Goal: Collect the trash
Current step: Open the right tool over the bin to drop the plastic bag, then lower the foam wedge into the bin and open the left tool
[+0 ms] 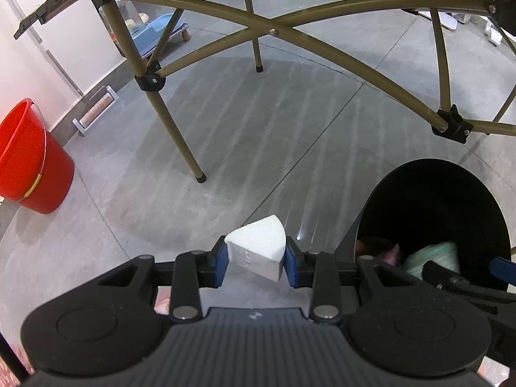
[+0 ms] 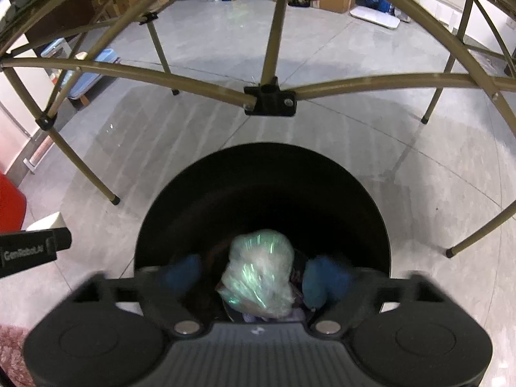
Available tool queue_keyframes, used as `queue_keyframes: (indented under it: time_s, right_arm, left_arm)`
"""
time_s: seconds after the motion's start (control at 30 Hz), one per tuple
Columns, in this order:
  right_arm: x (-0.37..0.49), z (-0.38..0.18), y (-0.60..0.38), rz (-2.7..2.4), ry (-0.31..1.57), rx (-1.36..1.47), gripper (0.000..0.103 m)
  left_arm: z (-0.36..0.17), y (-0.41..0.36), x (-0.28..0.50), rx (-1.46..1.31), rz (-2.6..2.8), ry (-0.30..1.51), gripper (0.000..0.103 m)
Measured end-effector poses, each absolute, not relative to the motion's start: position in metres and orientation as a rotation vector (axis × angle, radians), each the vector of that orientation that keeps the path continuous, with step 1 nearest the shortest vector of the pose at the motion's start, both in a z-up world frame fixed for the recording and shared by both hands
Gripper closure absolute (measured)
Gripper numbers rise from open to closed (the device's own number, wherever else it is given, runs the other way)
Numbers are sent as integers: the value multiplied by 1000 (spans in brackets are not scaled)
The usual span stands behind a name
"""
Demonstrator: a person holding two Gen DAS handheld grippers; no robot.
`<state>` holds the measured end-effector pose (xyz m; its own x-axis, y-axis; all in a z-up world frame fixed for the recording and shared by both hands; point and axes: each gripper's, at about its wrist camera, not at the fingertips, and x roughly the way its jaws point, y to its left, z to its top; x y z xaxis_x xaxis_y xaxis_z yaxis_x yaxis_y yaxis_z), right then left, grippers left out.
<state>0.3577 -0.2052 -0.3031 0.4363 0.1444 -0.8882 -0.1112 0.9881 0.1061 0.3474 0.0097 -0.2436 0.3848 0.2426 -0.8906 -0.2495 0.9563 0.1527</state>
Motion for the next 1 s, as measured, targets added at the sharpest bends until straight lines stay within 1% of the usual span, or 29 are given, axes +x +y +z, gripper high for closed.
queue_keyframes:
  time_s: [0.07,0.1,0.57,1.0]
  right_arm:
    - [358,-305,-207,165,1123,61,4]
    - [359,-306,-208,167,1134,72,0]
    - [359,-311,-213,140,1162,60,0]
    - [351,-299,-243,93,1126,73,0]
  left_arm:
    - [-244,10,347,-8,312,1136,68]
    - [-244,9,347,-6,311,1135,68]
    - [-244,8,348,-5,302,1140,68]
    - [-242,-5,346,-4,262,1142,68]
